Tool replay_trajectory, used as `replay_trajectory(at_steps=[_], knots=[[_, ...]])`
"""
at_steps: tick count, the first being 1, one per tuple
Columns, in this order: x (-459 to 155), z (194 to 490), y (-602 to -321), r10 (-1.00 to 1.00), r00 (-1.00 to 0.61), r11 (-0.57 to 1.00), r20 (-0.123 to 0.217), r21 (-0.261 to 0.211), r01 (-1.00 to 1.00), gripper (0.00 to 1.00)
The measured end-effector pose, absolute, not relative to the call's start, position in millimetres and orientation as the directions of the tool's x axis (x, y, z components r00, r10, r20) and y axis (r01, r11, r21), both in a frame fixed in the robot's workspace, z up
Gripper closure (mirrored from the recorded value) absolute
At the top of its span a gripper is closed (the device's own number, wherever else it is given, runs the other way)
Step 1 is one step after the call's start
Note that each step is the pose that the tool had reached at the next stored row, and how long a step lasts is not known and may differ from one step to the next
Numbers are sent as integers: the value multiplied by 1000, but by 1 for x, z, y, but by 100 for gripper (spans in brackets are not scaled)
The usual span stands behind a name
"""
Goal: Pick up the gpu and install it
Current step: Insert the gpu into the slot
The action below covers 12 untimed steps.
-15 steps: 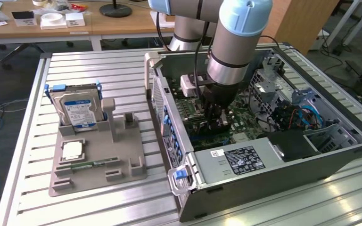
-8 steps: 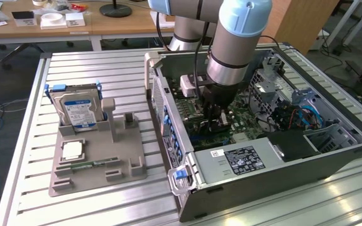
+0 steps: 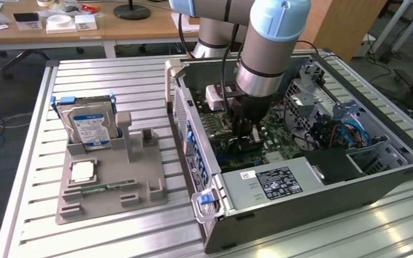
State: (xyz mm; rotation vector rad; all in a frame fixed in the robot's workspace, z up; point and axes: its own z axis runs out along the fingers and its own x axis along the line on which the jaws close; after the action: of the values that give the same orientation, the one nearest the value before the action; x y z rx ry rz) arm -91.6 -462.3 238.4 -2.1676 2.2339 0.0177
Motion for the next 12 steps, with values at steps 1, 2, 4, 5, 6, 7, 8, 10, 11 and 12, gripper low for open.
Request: replay_trajectory(at_steps=[1,2,4,5,6,7,8,10,11,12], knots=[[-92,238,-462,-999,-30,30,-29,-12,-999,60],[-92,238,-462,-999,-30,30,-29,-12,-999,60],[-92,238,-462,-999,-30,30,-29,-12,-999,60],[-92,239,-462,-999,-30,30,-28,-12,-999,60],[-92,240,-462,-999,-30,30,-28,-12,-999,60],[-92,241,-462,-999,-30,30,-28,-12,-999,60],[-92,242,-462,-999,-30,30,-29,-12,-999,60],[-92,243,-462,-999,-30,30,-28,-12,-999,60],[-92,243,-462,-999,-30,30,-29,-12,-999,60],[-92,243,-462,-999,-30,30,-29,-12,-999,60]])
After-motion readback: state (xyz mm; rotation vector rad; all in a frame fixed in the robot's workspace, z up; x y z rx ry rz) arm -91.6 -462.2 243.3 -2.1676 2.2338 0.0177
